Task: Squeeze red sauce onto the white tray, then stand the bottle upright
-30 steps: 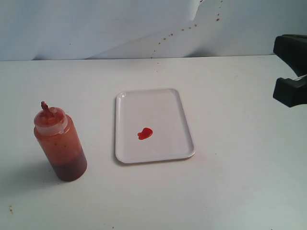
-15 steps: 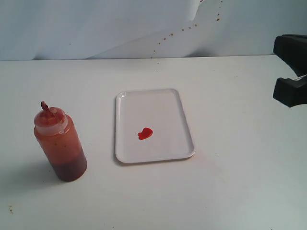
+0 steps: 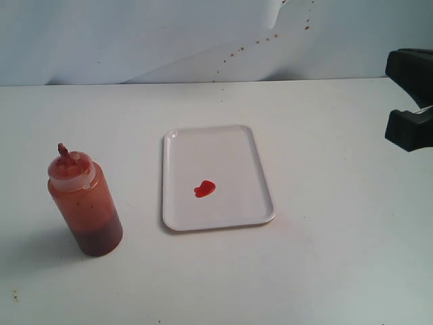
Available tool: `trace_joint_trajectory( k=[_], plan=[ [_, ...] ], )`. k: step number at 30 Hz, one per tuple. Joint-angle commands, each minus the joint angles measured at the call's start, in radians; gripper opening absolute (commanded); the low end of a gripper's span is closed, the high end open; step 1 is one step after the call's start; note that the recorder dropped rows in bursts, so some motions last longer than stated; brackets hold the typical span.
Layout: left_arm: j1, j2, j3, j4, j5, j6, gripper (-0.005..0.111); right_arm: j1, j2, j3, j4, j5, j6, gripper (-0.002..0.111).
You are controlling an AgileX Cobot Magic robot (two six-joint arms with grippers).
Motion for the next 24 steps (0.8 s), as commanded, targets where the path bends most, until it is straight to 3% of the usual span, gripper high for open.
trace_joint_trajectory(
  k=[1, 24],
  plan=[
    [0.002, -0.003, 0.005, -0.001, 0.018, 0.003, 0.0, -0.002, -0.003, 0.003, 0.005, 0.002, -0.002, 0.0],
    [-0.017, -0.003, 0.005, -0.001, 0.035, 0.003, 0.0, -0.002, -0.003, 0.003, 0.005, 0.002, -0.002, 0.0]
  ],
)
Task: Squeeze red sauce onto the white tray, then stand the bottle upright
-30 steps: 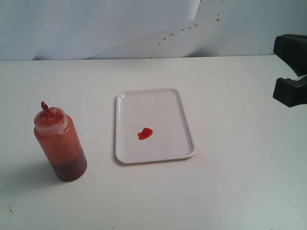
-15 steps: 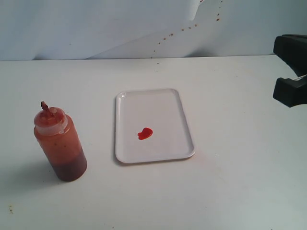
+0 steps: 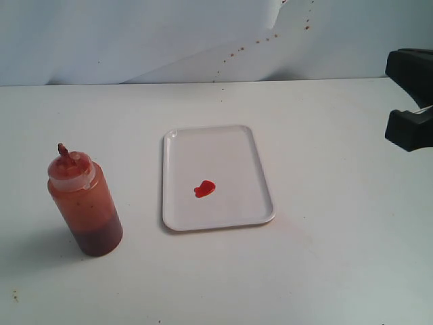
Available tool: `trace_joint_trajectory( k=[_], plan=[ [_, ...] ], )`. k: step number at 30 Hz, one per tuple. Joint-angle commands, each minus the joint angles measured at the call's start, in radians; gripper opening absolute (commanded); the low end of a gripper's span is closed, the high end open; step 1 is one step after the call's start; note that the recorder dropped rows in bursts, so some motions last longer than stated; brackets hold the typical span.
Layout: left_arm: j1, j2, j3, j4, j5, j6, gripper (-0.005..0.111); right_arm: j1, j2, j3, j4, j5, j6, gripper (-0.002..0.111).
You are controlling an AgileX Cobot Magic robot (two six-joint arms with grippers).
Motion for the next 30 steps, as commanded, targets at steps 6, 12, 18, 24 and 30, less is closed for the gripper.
trace_joint_trajectory(
  k=[6, 12, 18, 24, 30],
  plan=[
    [-0.041, -0.003, 0.005, -0.001, -0.001, 0.002, 0.0, -0.002, -0.003, 0.003, 0.005, 0.002, -0.002, 0.0],
    [-0.041, -0.003, 0.005, -0.001, -0.001, 0.002, 0.0, -0.002, -0.003, 0.003, 0.005, 0.002, -0.002, 0.0],
    [-0.041, -0.003, 0.005, -0.001, -0.004, 0.002, 0.0, -0.002, -0.003, 0.003, 0.005, 0.002, -0.002, 0.0],
    [-0.041, -0.003, 0.005, -0.001, -0.004, 0.002, 0.0, -0.002, -0.003, 0.003, 0.005, 0.002, -0.002, 0.0],
    [-0.041, -0.003, 0.005, -0.001, -0.004, 0.002, 0.0, -0.002, -0.003, 0.003, 0.005, 0.002, -0.002, 0.0]
  ],
)
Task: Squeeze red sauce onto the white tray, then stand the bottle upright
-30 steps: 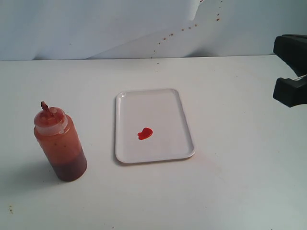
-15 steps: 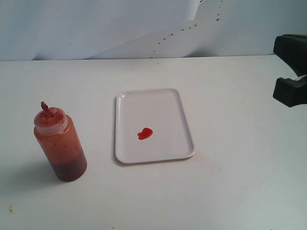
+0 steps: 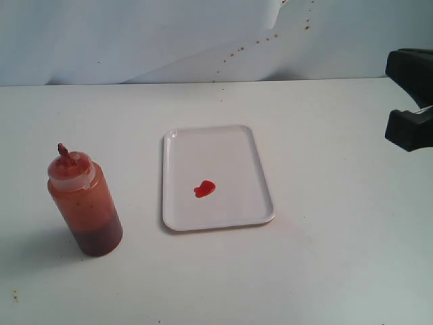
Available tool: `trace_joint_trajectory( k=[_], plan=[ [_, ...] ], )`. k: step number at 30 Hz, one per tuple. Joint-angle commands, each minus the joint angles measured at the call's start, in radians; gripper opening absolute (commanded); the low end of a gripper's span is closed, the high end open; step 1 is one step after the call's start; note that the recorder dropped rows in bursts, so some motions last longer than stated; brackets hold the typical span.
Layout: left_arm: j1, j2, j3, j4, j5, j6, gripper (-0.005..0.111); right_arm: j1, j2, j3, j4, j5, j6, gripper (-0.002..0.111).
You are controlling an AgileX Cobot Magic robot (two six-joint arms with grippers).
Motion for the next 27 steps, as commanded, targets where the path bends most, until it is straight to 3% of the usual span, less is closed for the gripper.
trace_joint_trajectory(
  k=[1, 18, 27],
  plan=[
    [-0.005, -0.003, 0.005, -0.001, -0.005, 0.001, 0.0, -0.002, -0.003, 0.003, 0.005, 0.002, -0.002, 0.0],
    [-0.005, -0.003, 0.005, -0.001, -0.005, 0.001, 0.0, -0.007, -0.003, 0.002, 0.005, 0.004, -0.007, 0.0],
    [-0.005, -0.003, 0.005, -0.001, -0.005, 0.001, 0.0, -0.186, -0.112, 0.114, 0.002, -0.02, -0.012, 0.0]
  ],
)
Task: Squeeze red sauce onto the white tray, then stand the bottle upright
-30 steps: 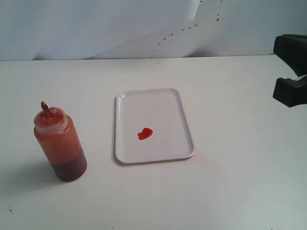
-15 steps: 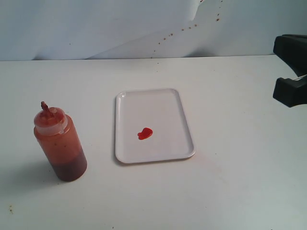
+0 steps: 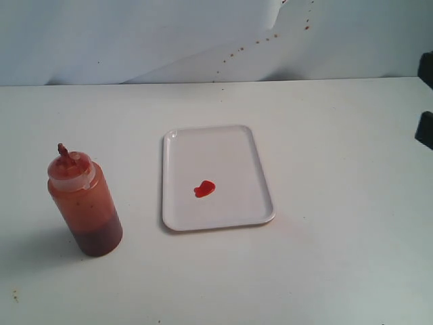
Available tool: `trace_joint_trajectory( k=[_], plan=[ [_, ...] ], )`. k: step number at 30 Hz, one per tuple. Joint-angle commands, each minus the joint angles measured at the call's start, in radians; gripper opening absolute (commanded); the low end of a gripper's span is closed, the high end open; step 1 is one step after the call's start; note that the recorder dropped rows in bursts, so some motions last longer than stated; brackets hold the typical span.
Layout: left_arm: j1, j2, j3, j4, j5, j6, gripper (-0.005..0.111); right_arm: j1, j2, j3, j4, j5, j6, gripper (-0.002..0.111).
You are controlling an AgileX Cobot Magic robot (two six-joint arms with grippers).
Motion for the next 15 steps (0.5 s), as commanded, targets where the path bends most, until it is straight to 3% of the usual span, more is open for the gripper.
trace_joint_trajectory(
  k=[1, 10, 15],
  plan=[
    [-0.005, -0.003, 0.005, -0.001, -0.005, -0.001, 0.0, -0.122, -0.073, 0.09, 0.009, -0.01, -0.006, 0.0],
    [-0.005, -0.003, 0.005, -0.001, -0.005, -0.001, 0.0, -0.384, -0.281, 0.271, 0.074, -0.065, -0.004, 0.0],
    [-0.005, -0.003, 0.005, -0.001, -0.005, -0.001, 0.0, -0.461, -0.41, 0.33, 0.11, -0.066, -0.004, 0.0]
  ],
)
